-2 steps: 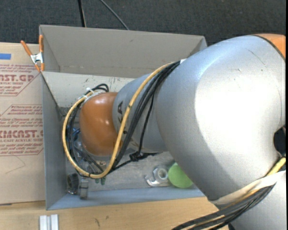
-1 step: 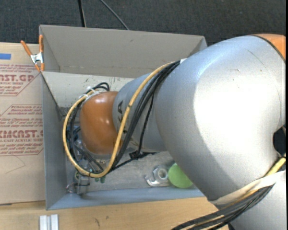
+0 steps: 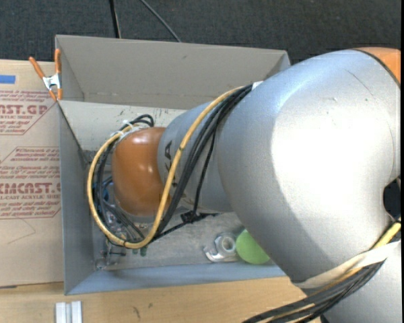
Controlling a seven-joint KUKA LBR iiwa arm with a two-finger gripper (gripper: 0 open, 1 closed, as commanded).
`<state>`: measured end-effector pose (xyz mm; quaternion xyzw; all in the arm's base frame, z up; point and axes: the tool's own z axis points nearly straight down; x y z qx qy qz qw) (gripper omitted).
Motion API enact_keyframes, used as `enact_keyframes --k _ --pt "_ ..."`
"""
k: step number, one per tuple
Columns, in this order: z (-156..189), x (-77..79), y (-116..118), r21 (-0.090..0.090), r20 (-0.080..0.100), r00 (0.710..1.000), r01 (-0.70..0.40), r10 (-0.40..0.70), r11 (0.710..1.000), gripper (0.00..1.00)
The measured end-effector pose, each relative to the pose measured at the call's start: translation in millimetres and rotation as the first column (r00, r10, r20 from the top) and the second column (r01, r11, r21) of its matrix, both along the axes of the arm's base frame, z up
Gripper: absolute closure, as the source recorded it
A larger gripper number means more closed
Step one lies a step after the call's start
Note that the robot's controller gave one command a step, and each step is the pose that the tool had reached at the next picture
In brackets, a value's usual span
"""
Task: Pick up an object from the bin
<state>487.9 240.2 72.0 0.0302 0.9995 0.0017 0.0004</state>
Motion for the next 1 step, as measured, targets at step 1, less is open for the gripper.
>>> enact_keyframes --k 1 --pt "213.3 6.5 -18.5 0.0 0.006 1.0 -0.02 0.02 1.0 1.0"
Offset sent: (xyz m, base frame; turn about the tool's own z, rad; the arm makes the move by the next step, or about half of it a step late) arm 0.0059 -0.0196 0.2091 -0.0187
